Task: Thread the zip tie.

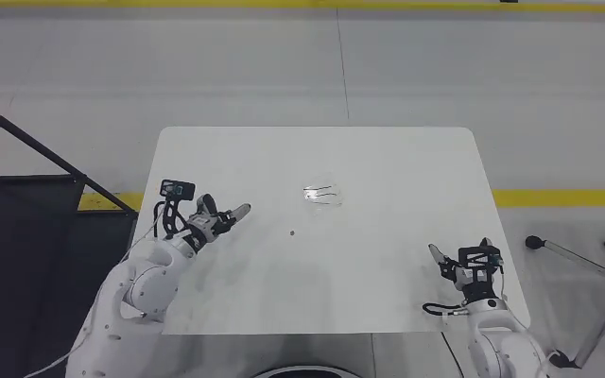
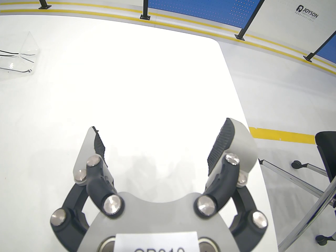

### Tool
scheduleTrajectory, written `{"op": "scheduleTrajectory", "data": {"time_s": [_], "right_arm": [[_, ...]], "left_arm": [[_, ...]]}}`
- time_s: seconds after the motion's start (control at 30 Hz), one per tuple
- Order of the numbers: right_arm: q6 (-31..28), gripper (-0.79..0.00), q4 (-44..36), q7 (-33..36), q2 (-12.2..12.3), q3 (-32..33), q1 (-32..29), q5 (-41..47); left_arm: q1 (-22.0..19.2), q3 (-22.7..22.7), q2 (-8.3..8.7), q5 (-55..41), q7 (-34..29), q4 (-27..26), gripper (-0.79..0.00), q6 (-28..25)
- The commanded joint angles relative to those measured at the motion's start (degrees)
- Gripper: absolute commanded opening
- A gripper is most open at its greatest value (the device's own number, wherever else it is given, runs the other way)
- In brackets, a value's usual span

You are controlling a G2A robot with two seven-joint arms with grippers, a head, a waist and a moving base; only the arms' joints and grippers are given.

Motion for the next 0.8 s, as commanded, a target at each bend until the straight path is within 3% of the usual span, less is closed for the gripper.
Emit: {"op": "scheduleTrajectory", "data": {"time_s": [0.0, 0.17, 0.53, 0.63, 0.77], "right_arm": [[0.00, 0.000, 0.00, 0.00, 0.00, 0.00, 0.00, 0.00], [0.00, 0.000, 0.00, 0.00, 0.00, 0.00, 0.00, 0.00], [0.00, 0.000, 0.00, 0.00, 0.00, 0.00, 0.00, 0.00], [0.00, 0.000, 0.00, 0.00, 0.00, 0.00, 0.00, 0.00], [0.00, 0.000, 0.00, 0.00, 0.00, 0.00, 0.00, 0.00]], "left_arm": [[-2.30, 0.77, -0.04, -3.19, -3.52, 0.96, 0.000, -0.14], [-6.25, 1.18, 0.11, -8.20, -11.21, 2.43, 0.000, 1.59], [-6.14, 1.23, 0.09, -8.43, -11.00, 2.51, 0.000, 1.70], [-6.28, 2.12, -0.14, -9.96, -8.86, 3.31, 0.000, 3.52], [-9.52, 4.64, -0.93, -16.32, -6.68, 5.72, 0.000, 7.76]]}}
